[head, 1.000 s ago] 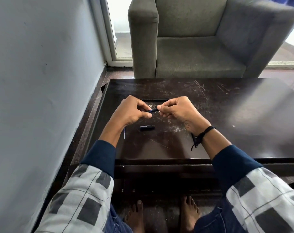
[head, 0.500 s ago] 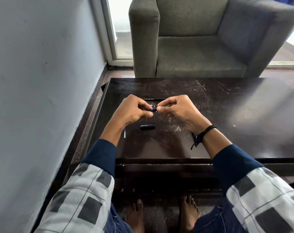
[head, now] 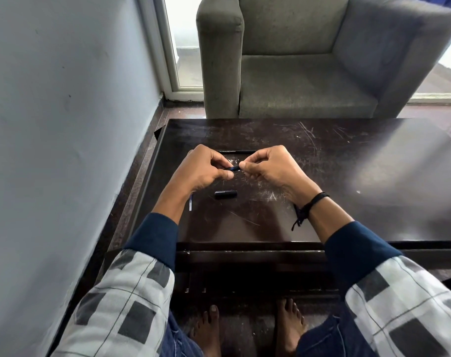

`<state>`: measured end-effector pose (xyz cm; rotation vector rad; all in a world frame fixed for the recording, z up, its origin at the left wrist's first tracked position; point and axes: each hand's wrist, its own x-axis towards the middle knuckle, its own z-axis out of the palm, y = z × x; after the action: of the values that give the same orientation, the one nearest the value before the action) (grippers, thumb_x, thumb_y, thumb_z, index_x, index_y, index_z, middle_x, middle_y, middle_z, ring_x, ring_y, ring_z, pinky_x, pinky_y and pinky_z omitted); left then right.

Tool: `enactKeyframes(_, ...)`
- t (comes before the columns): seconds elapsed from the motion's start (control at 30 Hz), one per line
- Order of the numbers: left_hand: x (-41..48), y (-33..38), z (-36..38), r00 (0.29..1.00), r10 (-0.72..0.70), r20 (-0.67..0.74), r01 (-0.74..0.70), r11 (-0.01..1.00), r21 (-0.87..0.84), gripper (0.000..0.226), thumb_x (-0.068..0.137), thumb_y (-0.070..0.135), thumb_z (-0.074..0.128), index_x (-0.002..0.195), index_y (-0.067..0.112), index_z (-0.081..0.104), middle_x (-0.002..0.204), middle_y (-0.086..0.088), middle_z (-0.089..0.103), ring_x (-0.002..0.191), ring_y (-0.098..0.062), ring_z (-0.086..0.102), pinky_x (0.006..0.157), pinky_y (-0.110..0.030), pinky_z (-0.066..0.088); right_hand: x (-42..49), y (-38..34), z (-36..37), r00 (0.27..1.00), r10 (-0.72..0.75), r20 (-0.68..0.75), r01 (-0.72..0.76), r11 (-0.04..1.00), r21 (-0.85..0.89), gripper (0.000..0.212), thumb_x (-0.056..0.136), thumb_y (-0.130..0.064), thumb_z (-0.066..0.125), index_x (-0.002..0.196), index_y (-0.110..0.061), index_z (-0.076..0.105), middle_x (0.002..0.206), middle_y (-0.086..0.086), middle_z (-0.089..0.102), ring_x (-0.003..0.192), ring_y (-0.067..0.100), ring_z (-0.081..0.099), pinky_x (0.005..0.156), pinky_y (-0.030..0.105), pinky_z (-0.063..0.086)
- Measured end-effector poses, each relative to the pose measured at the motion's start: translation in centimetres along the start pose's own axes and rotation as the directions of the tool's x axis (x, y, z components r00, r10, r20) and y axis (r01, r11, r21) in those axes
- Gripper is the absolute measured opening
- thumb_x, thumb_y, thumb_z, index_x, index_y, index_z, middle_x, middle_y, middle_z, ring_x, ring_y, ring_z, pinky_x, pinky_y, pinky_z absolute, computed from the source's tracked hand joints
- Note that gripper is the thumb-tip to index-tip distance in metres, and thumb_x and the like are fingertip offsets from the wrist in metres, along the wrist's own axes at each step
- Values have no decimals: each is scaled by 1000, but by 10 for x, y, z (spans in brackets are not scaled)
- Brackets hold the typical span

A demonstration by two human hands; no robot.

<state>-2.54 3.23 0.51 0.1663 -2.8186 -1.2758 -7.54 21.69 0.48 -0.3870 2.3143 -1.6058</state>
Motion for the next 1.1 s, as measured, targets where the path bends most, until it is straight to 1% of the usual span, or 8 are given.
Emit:
enactKeyframes(0.13, 0, 0, 0, 1000, 0, -1, 0, 1000, 2, 22, 75, 15, 86, 96, 18, 80, 81, 5, 75, 77, -7, 69, 69, -17, 48, -1, 0, -1, 1000, -4, 5, 3, 1000, 12, 21, 83, -21, 82, 87, -1, 76, 70, 8, 70, 64, 15, 60, 59, 23, 50)
enactKeyframes(0.27, 0, 0, 0, 1000, 1, 2, -1, 1000, -1, 21, 75, 16, 86, 95, 19, 80, 82, 5, 75, 80, -9, 71, 74, -23, 52, 1, 2, -1, 1000, -23, 10, 23, 1000, -13, 12, 82, -16, 83, 83, -6, 77, 69, 9, 70, 64, 16, 60, 64, 28, 52)
enactKeyframes(0.43, 0, 1, -1, 1000, 14, -2, -14, 1000, 14, 22, 75, 17, 86, 96, 19, 80, 83, 5, 75, 82, -9, 70, 78, -24, 52, 1, 1, 1, 1000, 10, -15, -11, 995, -100, 31, 87, -39, 76, 80, -9, 77, 66, 2, 73, 60, 9, 60, 57, 21, 48)
enactKeyframes(0.63, 0, 0, -1, 1000, 8, 5, -8, 1000, -1, 21, 75, 16, 86, 95, 19, 80, 82, 5, 75, 81, -9, 71, 76, -23, 52, 1, 1, -1, 998, -56, 7, 56, 997, -54, 12, 81, -18, 83, 82, -8, 77, 69, 5, 71, 63, 11, 62, 64, 24, 53)
enactKeyframes(0.8, 0, 0, 0, 1000, 8, 7, -8, 1000, 16, 22, 76, 16, 86, 97, 19, 80, 84, 4, 76, 82, -9, 71, 76, -24, 53, 2, 1, 0, 999, -33, 9, 33, 997, -68, 18, 83, -26, 82, 79, -10, 77, 72, 10, 75, 64, 14, 62, 69, 31, 55)
enactKeyframes(0.93, 0, -1, -1, 1000, -1, -7, 0, 1000, -27, 21, 74, 13, 87, 93, 18, 81, 82, 3, 77, 82, -11, 72, 79, -25, 55, 2, 0, -2, 998, -65, 16, 66, 994, -89, 11, 81, -16, 83, 85, -7, 78, 78, 15, 75, 67, 15, 63, 70, 30, 55)
enactKeyframes(1.0, 0, -1, 0, 1000, -1, -4, 1, 1000, -25, 21, 74, 14, 87, 94, 18, 81, 83, 3, 76, 82, -11, 72, 77, -23, 53, 2, 0, -1, 998, -54, 22, 56, 994, -91, 12, 84, -17, 80, 82, -6, 76, 72, 13, 73, 65, 17, 62, 70, 33, 55)
enactKeyframes(1.1, 0, 0, 0, 1000, 5, -2, -5, 1000, -9, 21, 75, 16, 87, 95, 19, 81, 82, 5, 76, 81, -8, 70, 75, -20, 49, 2, 0, 1, 1000, -27, 12, 28, 994, -109, 25, 89, -27, 76, 80, -4, 75, 66, 5, 71, 62, 16, 61, 64, 29, 51)
